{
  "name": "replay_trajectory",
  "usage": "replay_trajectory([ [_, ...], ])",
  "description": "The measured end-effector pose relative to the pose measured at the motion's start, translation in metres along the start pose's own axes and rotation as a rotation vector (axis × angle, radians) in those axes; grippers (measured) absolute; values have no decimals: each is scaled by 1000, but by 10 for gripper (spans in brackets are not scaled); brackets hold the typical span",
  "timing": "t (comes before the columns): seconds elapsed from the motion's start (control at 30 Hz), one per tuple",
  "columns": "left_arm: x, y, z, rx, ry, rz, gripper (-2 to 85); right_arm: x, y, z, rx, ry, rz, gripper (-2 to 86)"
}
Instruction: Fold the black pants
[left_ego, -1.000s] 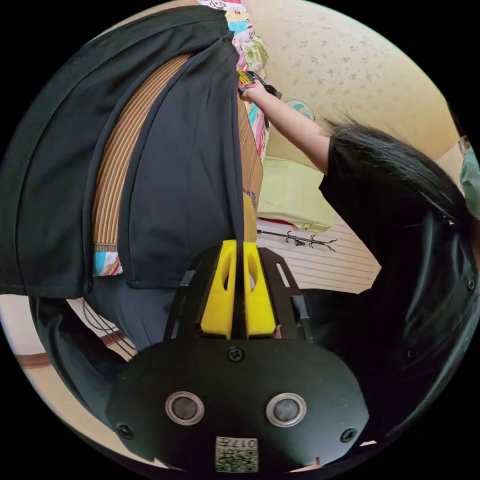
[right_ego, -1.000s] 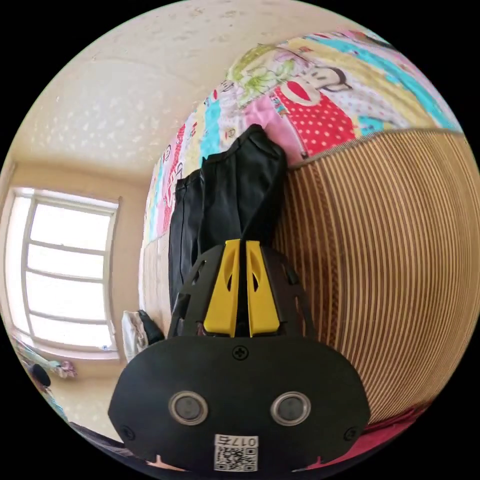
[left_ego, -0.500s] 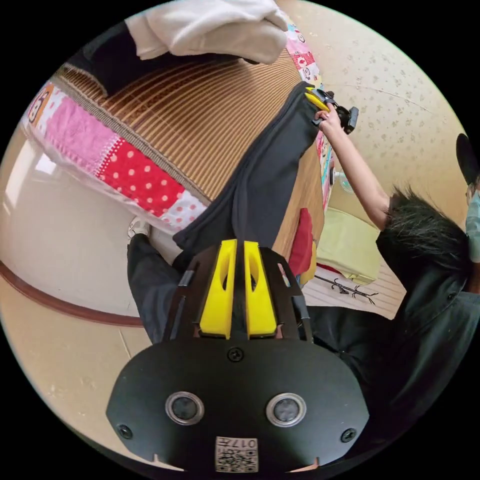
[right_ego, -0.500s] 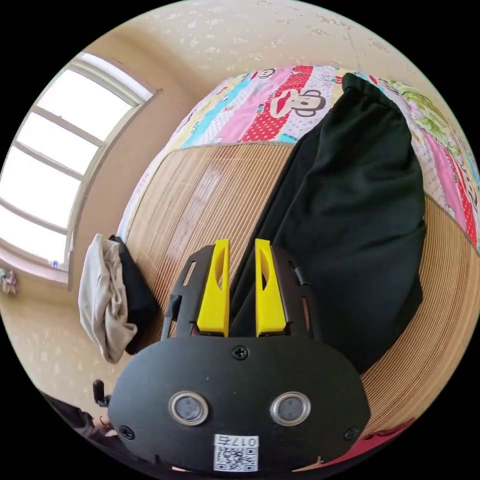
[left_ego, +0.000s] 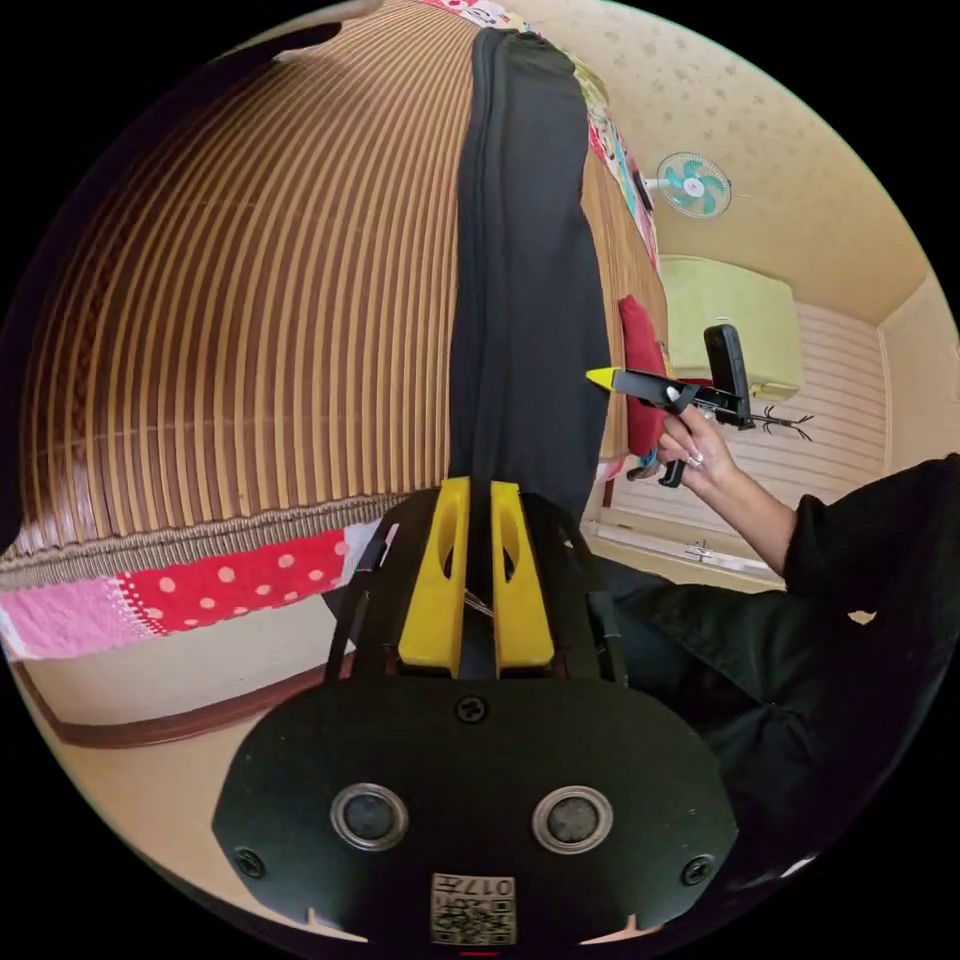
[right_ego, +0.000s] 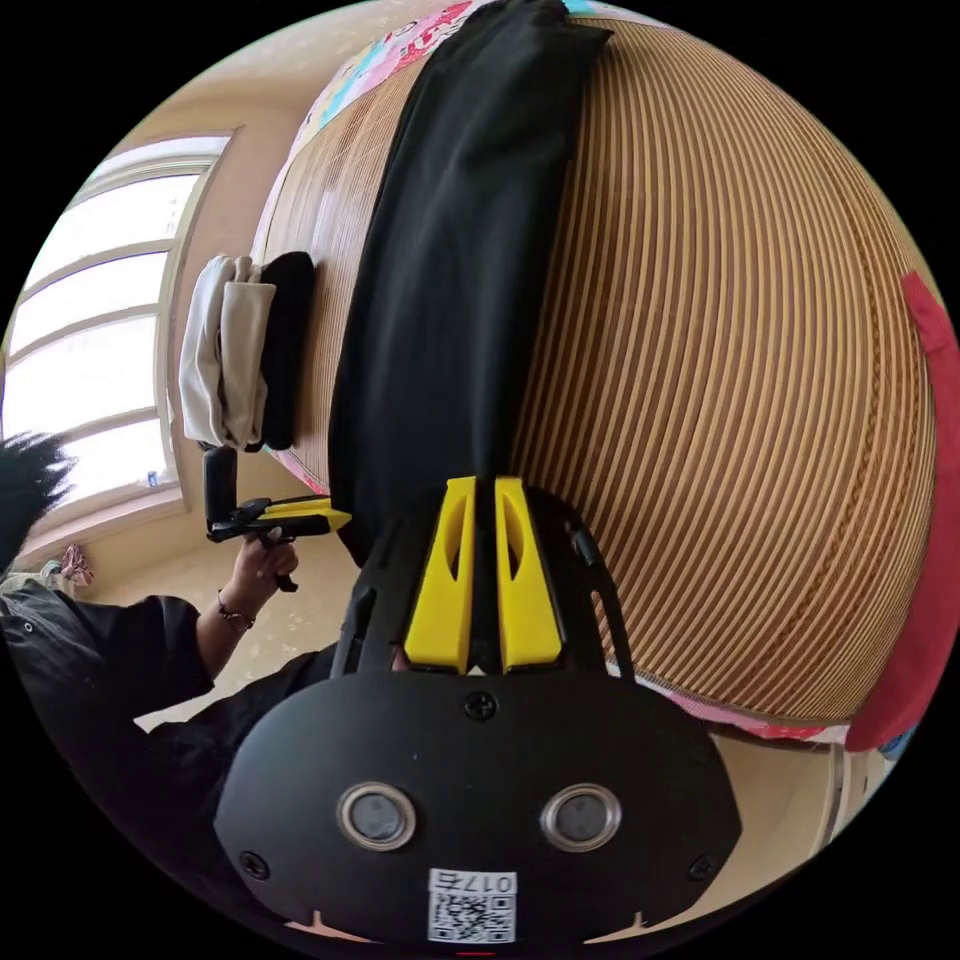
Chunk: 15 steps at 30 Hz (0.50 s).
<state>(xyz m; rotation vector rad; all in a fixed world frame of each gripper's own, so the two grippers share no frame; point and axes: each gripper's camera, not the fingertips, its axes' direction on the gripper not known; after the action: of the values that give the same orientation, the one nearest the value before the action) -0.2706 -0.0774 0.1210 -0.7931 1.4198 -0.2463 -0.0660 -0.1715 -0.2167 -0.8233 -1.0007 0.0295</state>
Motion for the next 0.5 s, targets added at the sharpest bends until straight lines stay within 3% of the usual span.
replay_trajectory([
  [0.17,5,42,26,-230,-47,-107,41,26,53,2,-204,-4,16,52],
  [0.3,14,35,-18,-12,46,-90,78,70,58,-28,-22,-149,104,91],
  [0.37,15,10,-37,97,91,-47,89,110,42,-39,115,-331,145,119],
  [0.5,-2,-79,-45,119,124,-64,119,146,-9,-21,99,-456,76,124],
])
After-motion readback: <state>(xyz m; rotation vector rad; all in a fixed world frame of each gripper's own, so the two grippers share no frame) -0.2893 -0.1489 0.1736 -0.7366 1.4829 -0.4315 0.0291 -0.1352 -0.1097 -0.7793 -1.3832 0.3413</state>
